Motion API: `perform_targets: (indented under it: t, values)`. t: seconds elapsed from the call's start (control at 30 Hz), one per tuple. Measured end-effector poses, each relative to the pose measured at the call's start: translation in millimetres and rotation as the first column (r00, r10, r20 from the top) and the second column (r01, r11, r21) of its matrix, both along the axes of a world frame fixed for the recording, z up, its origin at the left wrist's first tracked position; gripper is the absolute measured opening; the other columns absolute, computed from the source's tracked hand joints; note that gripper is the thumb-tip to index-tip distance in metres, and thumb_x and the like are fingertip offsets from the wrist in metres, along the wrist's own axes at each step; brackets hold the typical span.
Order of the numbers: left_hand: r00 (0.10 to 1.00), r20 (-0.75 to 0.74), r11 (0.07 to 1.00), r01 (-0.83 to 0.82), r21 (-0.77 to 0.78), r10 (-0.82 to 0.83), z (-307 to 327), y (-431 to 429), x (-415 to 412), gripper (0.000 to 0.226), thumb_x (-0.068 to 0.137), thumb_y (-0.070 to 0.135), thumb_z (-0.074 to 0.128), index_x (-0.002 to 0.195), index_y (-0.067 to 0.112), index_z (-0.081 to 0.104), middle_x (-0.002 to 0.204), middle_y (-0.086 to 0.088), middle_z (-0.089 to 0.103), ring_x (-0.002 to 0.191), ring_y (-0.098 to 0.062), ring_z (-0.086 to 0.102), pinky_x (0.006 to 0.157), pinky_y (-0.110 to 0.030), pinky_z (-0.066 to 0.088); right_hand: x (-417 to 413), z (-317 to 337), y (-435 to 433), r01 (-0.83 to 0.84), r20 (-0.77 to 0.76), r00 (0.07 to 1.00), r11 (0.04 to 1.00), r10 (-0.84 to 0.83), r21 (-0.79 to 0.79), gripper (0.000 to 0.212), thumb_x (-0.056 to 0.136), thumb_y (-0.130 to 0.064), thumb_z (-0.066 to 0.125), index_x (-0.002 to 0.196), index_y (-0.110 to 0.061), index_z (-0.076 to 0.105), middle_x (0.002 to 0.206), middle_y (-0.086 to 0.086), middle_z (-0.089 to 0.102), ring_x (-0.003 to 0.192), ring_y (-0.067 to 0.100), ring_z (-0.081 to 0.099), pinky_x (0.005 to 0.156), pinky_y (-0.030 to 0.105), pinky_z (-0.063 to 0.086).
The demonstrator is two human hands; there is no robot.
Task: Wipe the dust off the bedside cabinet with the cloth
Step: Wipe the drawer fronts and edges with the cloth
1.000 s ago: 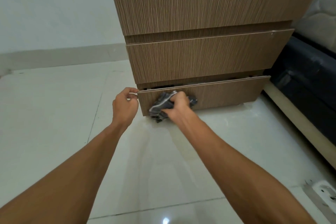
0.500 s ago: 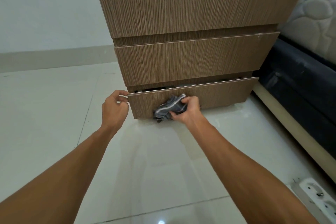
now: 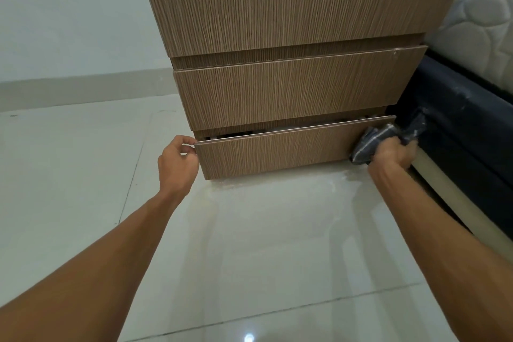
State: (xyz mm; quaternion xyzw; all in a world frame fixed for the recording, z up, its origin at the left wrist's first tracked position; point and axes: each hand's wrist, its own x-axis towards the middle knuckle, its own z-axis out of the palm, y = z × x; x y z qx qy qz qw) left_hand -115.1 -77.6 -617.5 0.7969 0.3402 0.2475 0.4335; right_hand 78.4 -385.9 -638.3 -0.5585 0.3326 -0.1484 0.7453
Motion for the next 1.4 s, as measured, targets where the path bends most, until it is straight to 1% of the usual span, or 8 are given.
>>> perform_targets:
  t: [0.07, 0.2, 0.27, 0.4, 0.57, 0.83, 1.1, 1.4]
  values:
    - [1.000, 0.000, 1.000, -0.005, -0.003, 0.005, 0, -1, 0, 0.030, 0.087, -0.005, 0.045, 0.102, 0.014, 0.062, 0.101, -0.007, 0.066, 0.071, -0.018, 0.052, 0.050, -0.024, 0.037, -12, 3, 27, -0.101, 0.000, 0.995, 0.994, 0.102, -0.036, 0.041, 0.100, -0.016, 0.044, 0.138, -0.031, 0.050, 0.105, -0.006, 0.063, 0.086, 0.012, 0.063, 0.078, 0.026, 0.050]
    - [1.000, -0.017, 1.000, 0.001, 0.006, -0.001, 1, 0, 0, 0.029, 0.088, -0.004, 0.046, 0.104, 0.014, 0.062, 0.103, -0.007, 0.066, 0.073, -0.021, 0.053, 0.050, -0.024, 0.037, -59, 6, 92, -0.245, 0.093, 0.964, 0.968, 0.250, -0.055, 0.050, 0.102, -0.017, 0.039, 0.152, -0.025, 0.033, 0.123, 0.007, 0.055, 0.107, 0.025, 0.058, 0.102, 0.030, 0.043]
    - [1.000, -0.019, 1.000, -0.003, 0.002, 0.003, 2, 0, 0, 0.028, 0.089, -0.004, 0.046, 0.104, 0.014, 0.062, 0.103, -0.006, 0.066, 0.073, -0.021, 0.055, 0.050, -0.024, 0.037, -85, 0, 124, -0.304, 0.017, 0.952, 0.952, 0.305, -0.026, 0.052, 0.103, -0.015, 0.043, 0.152, -0.029, 0.033, 0.131, 0.008, 0.056, 0.111, 0.026, 0.058, 0.094, 0.024, 0.040]
    - [0.999, -0.031, 1.000, 0.019, 0.016, -0.019, 2, 1, -2, 0.031, 0.088, -0.004, 0.044, 0.106, 0.014, 0.063, 0.102, -0.006, 0.066, 0.072, -0.021, 0.055, 0.049, -0.024, 0.036, -118, -18, 183, -0.395, -0.093, 0.892, 0.865, 0.442, 0.310, 0.050, 0.101, -0.015, 0.049, 0.146, -0.033, 0.042, 0.132, 0.006, 0.058, 0.103, 0.026, 0.065, 0.090, 0.040, 0.055]
    - [0.999, -0.046, 1.000, 0.014, 0.016, -0.013, -2, 5, -2, 0.033, 0.087, -0.001, 0.043, 0.105, 0.019, 0.063, 0.099, -0.005, 0.068, 0.068, -0.020, 0.055, 0.054, -0.026, 0.038, -127, -2, 197, -0.438, -0.104, 0.817, 0.727, 0.568, 0.529, 0.041, 0.099, 0.002, 0.044, 0.138, -0.009, 0.046, 0.135, 0.019, 0.051, 0.119, 0.039, 0.055, 0.083, 0.043, 0.059]
    - [0.999, -0.045, 0.999, -0.011, 0.041, 0.013, -5, 5, -1, 0.023, 0.094, 0.012, 0.046, 0.106, 0.021, 0.063, 0.098, -0.004, 0.068, 0.075, -0.024, 0.062, 0.067, -0.040, 0.052, -71, 23, 114, -0.324, -0.108, 0.899, 0.810, 0.425, 0.489, 0.048, 0.095, 0.010, 0.043, 0.140, -0.007, 0.042, 0.139, 0.022, 0.050, 0.127, 0.040, 0.049, 0.100, 0.055, 0.046]
    - [0.997, -0.036, 0.994, -0.065, 0.086, 0.069, -5, -3, 2, 0.018, 0.096, 0.022, 0.057, 0.110, 0.015, 0.064, 0.107, -0.007, 0.070, 0.086, -0.019, 0.059, 0.071, -0.032, 0.043, -28, 56, 40, -0.179, -0.005, 0.979, 0.870, 0.204, 0.459, 0.055, 0.097, 0.006, 0.039, 0.146, -0.018, 0.036, 0.144, 0.015, 0.047, 0.130, 0.037, 0.048, 0.103, 0.056, 0.043]
    - [0.985, -0.100, 0.981, -0.123, 0.147, 0.139, -2, -5, 8, 0.013, 0.096, 0.025, 0.058, 0.105, 0.017, 0.063, 0.105, -0.006, 0.071, 0.091, -0.028, 0.064, 0.070, -0.034, 0.044, -26, 66, 1, -0.218, 0.184, 0.972, 0.864, 0.149, 0.453, 0.048, 0.099, -0.003, 0.042, 0.142, -0.023, 0.042, 0.115, 0.012, 0.064, 0.092, 0.026, 0.067, 0.086, 0.058, 0.054]
